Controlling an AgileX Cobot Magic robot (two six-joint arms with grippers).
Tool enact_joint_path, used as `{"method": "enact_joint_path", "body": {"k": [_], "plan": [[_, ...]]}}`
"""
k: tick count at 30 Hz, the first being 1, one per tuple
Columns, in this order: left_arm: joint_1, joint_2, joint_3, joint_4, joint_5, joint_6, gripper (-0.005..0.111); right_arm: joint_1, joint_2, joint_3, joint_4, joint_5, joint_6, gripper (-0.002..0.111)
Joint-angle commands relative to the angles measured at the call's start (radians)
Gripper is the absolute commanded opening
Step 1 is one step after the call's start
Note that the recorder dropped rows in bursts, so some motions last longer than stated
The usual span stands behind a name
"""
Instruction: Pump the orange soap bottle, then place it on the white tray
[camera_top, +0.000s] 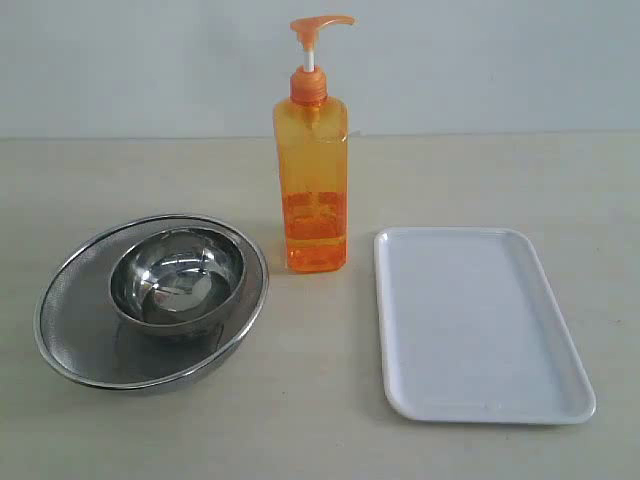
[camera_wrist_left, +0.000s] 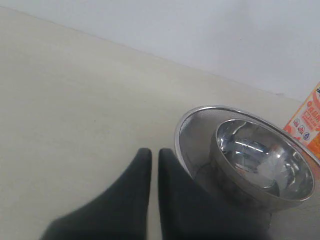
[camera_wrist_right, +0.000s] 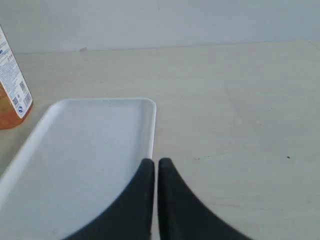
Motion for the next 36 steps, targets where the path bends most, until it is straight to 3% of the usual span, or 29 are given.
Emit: {"method": "enact_joint_path", "body": {"k": [1, 21, 26, 30, 36], "plan": [[0.002, -0.003, 0.004, -0.010, -0.003, 0.004, 0.005, -0.003, -0.001, 0.000, 0.001, -0.013, 0.000, 0.000], [0.002, -0.003, 0.004, -0.010, -0.003, 0.004, 0.005, -0.003, -0.001, 0.000, -0.002, -0.010, -0.004, 0.000], [0.002, -0.003, 0.004, -0.010, -0.003, 0.004, 0.005, -0.003, -0.001, 0.000, 0.107, -0.049, 0.005, 0.000], [0.002, -0.003, 0.004, -0.010, -0.003, 0.004, 0.005, -0.001, -0.001, -0.133, 0.167, -0.048, 0.003, 0.000], [0.002, -0.003, 0.004, -0.010, -0.003, 0.004, 0.005, -0.001, -0.001, -0.418, 0.253, 0.180, -0.084, 0.000]]}}
